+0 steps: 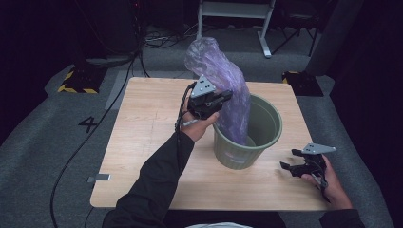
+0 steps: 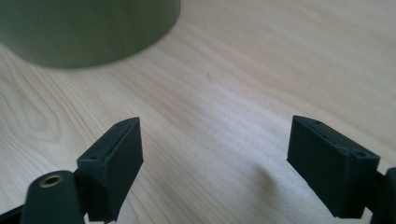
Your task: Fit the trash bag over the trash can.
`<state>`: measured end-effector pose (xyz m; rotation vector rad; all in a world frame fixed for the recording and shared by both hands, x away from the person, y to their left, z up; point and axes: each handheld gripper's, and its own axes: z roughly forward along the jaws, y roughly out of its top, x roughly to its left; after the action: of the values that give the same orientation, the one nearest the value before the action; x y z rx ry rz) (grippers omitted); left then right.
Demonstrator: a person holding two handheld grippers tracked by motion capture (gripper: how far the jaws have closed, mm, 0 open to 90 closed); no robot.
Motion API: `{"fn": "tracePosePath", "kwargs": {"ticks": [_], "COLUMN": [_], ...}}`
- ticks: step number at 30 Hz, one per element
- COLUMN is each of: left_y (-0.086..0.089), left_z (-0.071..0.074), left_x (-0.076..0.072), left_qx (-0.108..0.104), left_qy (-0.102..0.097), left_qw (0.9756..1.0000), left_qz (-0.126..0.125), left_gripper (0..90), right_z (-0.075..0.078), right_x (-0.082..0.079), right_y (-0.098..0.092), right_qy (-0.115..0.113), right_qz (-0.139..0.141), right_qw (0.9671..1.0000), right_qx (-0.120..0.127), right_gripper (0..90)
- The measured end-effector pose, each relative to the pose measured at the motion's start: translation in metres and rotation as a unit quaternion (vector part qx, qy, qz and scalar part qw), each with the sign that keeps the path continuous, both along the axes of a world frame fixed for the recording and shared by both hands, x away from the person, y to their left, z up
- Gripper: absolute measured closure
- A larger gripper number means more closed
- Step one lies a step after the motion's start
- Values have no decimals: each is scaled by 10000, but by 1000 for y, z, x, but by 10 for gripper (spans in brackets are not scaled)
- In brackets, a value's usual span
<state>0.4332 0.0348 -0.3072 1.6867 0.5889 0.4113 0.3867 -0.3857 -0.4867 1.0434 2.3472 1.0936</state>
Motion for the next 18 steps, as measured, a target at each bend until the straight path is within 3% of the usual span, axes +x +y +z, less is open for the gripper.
{"fn": "tracePosePath", "kwargs": {"ticks": [1,4,5,6,7,9,12,13,15,18], "left_y": [0,1,1,1,1,0,-1,-3,-4,-6], "left_z": [0,-2,-2,-5,-5,-10,-13,-15,-16,-20], "left_x": [0,-9,-9,-14,-14,-20,-23,-24,-25,-27], "left_qx": [0,141,141,187,187,336,431,502,535,586], "left_qy": [0,-27,-27,-6,-6,8,34,56,45,51], "left_qw": [10000,9997,9997,9994,9994,9984,9978,9971,9970,9961], "left_qz": [0,-195,-195,-292,-292,-453,-505,-562,-566,-653], "left_gripper": [893,893,892,892,892,892,892,892,891,891], "right_z": [0,24,24,37,37,58,70,82,86,108], "right_x": [0,-5,-5,-9,-9,-14,-16,-19,-19,-23], "right_y": [0,-4,-4,-5,-5,-8,-10,-9,-9,-1], "right_qy": [0,-268,-268,-458,-458,-734,-897,-1066,-1117,-1394], "right_qz": [0,-68,-68,-59,-59,-5,-29,-25,-11,142], "right_qw": [10000,9992,9992,9983,9983,9962,9943,9923,9916,9880], "right_qx": [0,290,290,363,363,471,577,624,657,649], "right_gripper": [184,195,195,198,198,203,205,204,207,214]}}
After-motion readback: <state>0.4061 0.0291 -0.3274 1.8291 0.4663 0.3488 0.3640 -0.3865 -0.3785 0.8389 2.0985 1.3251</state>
